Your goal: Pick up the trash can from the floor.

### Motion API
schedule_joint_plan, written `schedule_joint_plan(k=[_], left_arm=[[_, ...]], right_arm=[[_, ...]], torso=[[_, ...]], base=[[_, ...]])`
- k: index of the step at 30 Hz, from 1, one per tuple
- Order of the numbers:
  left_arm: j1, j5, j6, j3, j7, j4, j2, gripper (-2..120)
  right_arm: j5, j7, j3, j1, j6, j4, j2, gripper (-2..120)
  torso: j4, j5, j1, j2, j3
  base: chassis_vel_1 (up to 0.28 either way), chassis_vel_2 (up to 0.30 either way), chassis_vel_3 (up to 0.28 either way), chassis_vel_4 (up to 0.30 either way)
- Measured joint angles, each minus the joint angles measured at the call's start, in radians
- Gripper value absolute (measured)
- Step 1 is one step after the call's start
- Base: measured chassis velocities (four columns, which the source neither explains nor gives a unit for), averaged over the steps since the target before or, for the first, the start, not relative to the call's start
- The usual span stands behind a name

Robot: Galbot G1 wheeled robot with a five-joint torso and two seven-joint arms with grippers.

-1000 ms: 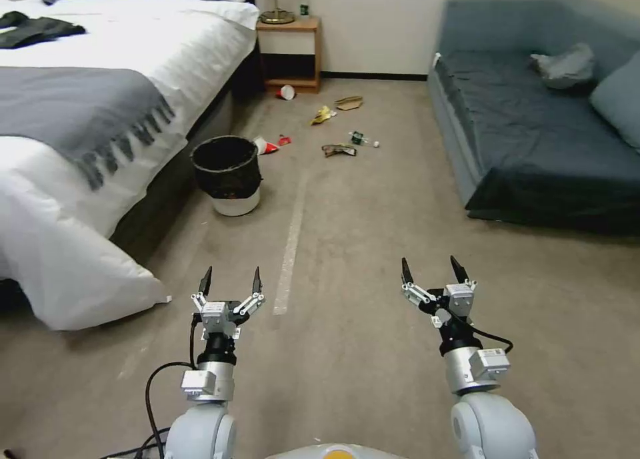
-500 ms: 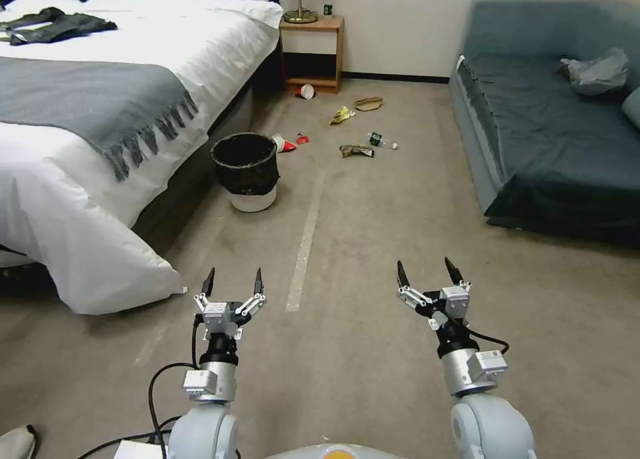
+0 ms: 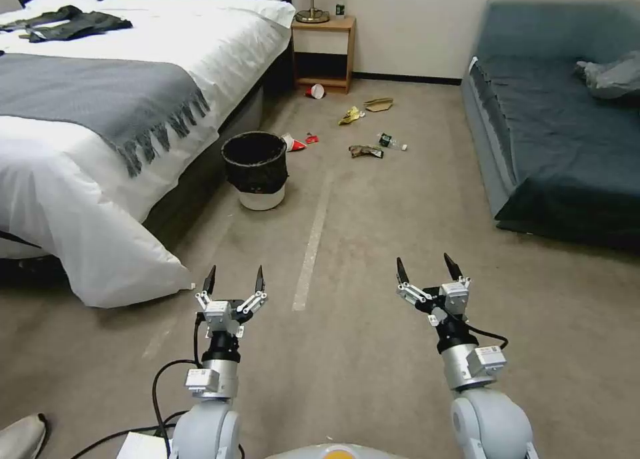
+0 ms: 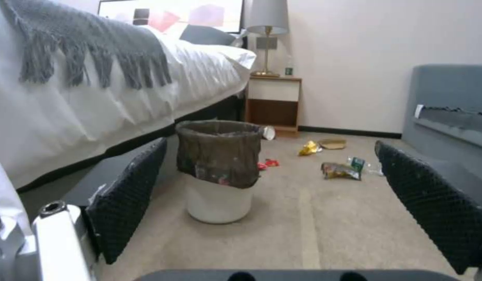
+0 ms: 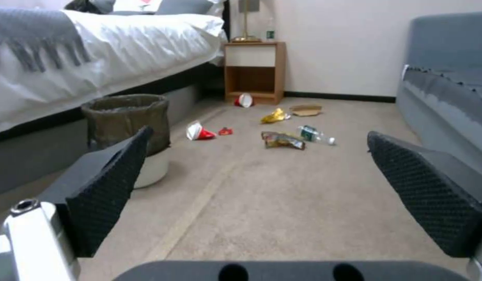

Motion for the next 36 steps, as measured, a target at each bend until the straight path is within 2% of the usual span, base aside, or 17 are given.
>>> schedule_joint_plan(k=[13, 36], left_arm=[[0.002, 0.009, 0.009, -0.017, -0.008, -0.002, -0.005, 99], [0.008, 0.008, 0.006, -0.021, -0.032, -0.006, -0.003, 98]], right_arm=[[-0.003, -0.04, 0.0, 0.01, 0.007, -0.016, 0.002, 100], [-0.011, -0.047, -0.004, -0.005, 0.005, 0.0, 0.012, 100]], torso=[[0.0, 0.0, 0.0, 0.0, 0.0], [0.0001, 0.0, 0.0, 0.0, 0.0]], base=[[-0.01, 0.015, 0.012, -0.008], [-0.129, 0.125, 0.122, -0.125]])
